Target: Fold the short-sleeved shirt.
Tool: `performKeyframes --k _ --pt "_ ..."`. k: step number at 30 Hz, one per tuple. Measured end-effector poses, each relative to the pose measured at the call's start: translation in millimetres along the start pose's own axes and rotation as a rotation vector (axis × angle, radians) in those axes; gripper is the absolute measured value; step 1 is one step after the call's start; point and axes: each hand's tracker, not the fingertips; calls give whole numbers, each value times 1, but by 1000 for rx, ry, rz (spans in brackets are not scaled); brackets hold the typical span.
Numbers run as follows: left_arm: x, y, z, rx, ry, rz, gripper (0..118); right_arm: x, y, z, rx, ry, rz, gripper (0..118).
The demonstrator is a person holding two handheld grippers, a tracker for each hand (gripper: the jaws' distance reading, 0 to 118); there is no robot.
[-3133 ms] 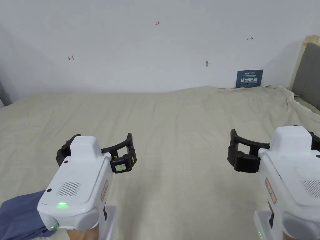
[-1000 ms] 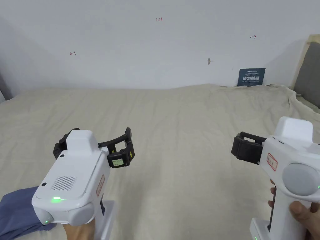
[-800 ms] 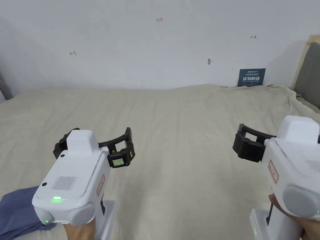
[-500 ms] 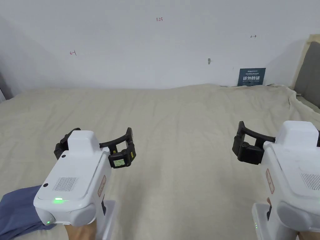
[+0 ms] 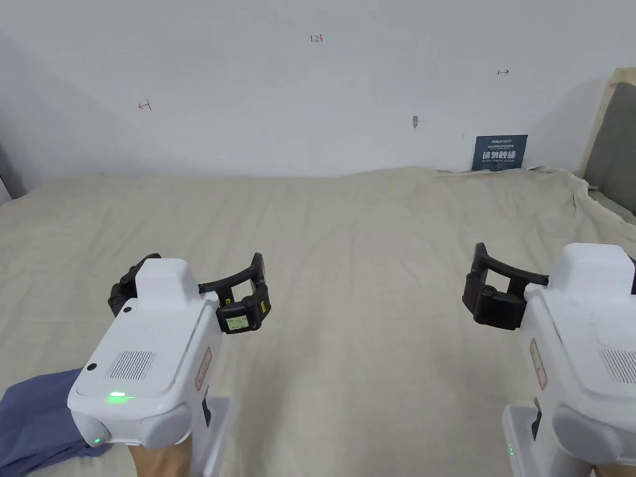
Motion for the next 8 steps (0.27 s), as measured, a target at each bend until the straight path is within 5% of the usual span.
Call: performKeyframes --k 8 --pt "-1 -1 0 -4 -1 2 118 1 -2 -1 5 11 6 118"
